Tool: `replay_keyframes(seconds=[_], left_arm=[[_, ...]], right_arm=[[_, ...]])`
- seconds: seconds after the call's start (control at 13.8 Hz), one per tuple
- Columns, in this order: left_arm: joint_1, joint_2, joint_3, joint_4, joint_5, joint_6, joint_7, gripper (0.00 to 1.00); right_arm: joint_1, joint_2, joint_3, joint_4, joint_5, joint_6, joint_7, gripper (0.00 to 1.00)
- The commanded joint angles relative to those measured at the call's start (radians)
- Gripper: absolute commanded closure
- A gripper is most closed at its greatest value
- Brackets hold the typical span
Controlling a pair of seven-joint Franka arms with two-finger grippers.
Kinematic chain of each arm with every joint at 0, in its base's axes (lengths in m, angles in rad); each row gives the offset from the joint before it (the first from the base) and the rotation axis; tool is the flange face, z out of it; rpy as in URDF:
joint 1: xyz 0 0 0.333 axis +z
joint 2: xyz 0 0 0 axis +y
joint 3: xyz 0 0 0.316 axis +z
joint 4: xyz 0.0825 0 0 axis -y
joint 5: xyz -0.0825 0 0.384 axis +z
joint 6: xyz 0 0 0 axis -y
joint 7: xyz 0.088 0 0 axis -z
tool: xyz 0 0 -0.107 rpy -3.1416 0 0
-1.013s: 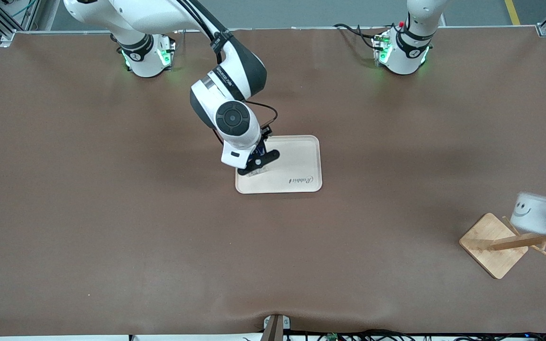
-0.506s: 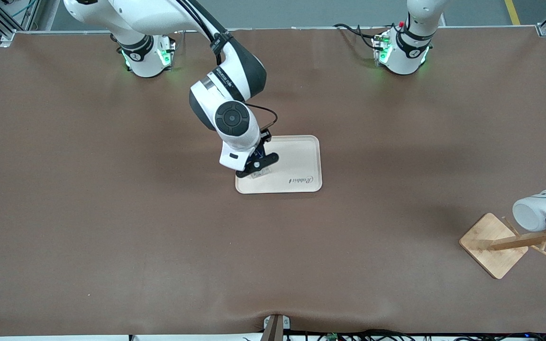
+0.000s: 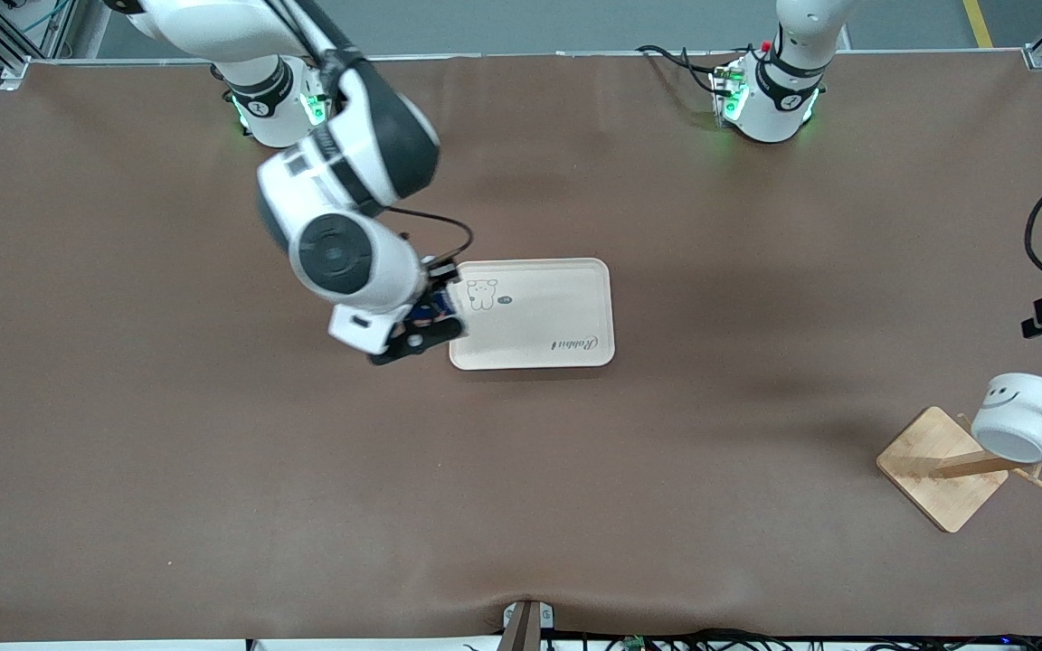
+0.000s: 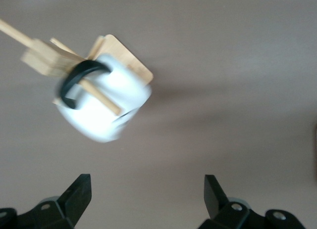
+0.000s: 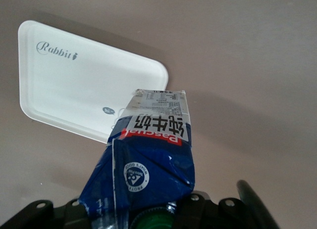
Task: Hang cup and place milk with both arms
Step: 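Carry the milk carton off the tray with the right gripper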
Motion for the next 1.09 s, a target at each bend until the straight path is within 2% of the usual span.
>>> replay_keyframes(seconds=[0.0, 0.29, 0.51, 0.65, 0.8, 1.01], left_arm=[[0.012, -0.064, -0.056, -0.062, -0.015, -0.01, -0.139, 0.0], [0.01, -0.07, -0.134, -0.08, -0.001, -0.018, -0.286, 0.0], [0.009, -0.07, -0.174, -0.076, 0.001, -0.044, -0.357, 0.0], [0.009, -0.072, -0.185, -0.073, 0.004, -0.058, -0.379, 0.0], [0.009, -0.07, -0.186, -0.069, 0.059, -0.061, -0.371, 0.0], [0.001, -0.07, -0.206, -0.048, 0.116, -0.061, -0.368, 0.0]], right_arm=[[-0.049, -0.026, 0.009, 0.032, 0.006, -0.044, -0.021, 1.0], [-0.184, -0.084, 0.009, 0.015, 0.0, -0.072, -0.01, 1.0], [-0.29, -0.104, 0.01, -0.004, -0.078, -0.111, -0.018, 1.0], [-0.354, -0.136, 0.01, -0.063, -0.102, -0.108, -0.021, 1.0], [-0.414, -0.169, 0.01, -0.124, -0.106, -0.102, -0.023, 1.0], [-0.473, -0.254, 0.01, -0.297, -0.173, -0.012, -0.032, 1.0]])
